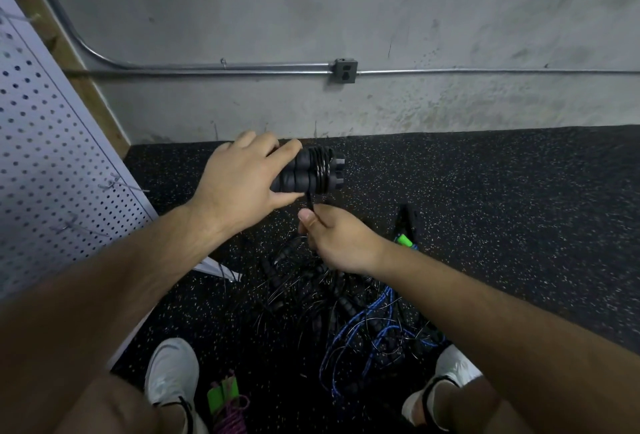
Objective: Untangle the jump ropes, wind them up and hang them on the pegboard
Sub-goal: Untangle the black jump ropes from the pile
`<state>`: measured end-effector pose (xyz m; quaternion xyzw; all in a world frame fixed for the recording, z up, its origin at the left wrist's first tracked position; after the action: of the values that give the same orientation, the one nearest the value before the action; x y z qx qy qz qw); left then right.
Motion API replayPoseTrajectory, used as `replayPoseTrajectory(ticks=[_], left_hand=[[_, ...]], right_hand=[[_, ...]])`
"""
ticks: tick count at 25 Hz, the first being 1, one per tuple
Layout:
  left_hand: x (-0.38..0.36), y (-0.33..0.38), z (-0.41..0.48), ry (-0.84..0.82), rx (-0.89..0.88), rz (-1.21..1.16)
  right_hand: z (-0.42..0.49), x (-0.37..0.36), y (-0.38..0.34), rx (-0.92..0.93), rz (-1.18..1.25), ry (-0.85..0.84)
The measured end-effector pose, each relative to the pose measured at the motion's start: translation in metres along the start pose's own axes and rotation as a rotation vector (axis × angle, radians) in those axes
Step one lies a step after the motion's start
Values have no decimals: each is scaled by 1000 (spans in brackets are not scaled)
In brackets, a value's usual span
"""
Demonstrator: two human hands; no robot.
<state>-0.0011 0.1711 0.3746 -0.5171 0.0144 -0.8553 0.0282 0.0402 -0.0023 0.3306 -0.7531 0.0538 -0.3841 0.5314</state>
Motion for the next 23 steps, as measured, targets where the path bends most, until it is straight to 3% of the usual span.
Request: replayPoseTrajectory(ticks=[6,10,15,18,23], left_hand=[[-11,-17,4,-39,-4,65],[-19,-13,3,-125,-72,95],[-25,12,-10,-165,-291,11],[-17,27,-15,-190,-334,-122],[9,33,-21,-277,-266,-362]], right_hand=[[-31,28,-48,-15,-164,-63],[-35,65,-63,19,-291,39],[-19,89,-46,157,-614,182],[-9,107,-23,174,-528,181],[13,101,12,305,-138,142]])
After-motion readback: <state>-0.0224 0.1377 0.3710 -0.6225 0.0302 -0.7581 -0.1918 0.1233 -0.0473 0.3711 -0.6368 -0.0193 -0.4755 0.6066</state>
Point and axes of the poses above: each hand's wrist, its own z-axis towards the middle knuckle, its own x-axis out of the back of the hand, y = z × x, the point moved 2 cm from there along z, towards the middle knuckle, and after that the axes turned 3 degrees about x, right-handed, at the moved point
